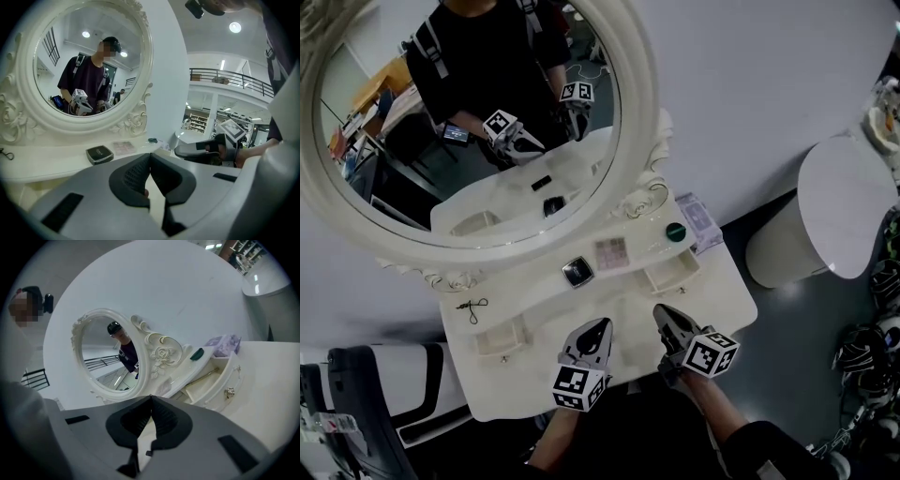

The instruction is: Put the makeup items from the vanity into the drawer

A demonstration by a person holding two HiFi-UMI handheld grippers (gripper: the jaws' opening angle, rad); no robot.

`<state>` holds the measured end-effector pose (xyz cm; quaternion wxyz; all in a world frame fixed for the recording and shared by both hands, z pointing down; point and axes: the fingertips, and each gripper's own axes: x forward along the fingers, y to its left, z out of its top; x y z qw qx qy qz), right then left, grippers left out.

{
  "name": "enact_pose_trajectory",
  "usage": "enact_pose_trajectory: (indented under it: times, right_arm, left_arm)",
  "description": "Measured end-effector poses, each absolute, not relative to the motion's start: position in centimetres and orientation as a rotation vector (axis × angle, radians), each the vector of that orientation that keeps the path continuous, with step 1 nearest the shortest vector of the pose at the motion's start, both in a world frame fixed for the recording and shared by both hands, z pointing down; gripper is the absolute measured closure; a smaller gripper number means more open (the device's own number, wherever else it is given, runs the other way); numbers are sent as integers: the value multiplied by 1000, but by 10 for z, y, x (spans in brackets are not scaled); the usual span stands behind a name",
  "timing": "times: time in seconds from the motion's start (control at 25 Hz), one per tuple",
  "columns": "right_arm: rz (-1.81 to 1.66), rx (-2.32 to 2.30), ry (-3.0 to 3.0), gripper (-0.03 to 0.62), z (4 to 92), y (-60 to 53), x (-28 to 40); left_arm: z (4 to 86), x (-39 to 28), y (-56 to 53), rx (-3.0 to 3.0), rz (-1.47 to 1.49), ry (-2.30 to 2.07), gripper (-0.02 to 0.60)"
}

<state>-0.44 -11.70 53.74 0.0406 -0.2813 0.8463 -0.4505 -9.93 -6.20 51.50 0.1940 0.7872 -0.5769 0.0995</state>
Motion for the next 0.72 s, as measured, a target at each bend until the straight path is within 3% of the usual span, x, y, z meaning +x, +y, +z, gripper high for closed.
enact_pose_trajectory:
  times: [0.72]
  right_arm:
    - [-1243, -791, 2871, 571, 585, -72, -62]
  left_arm:
    - [574, -143, -19, 2111, 396, -1584, 566]
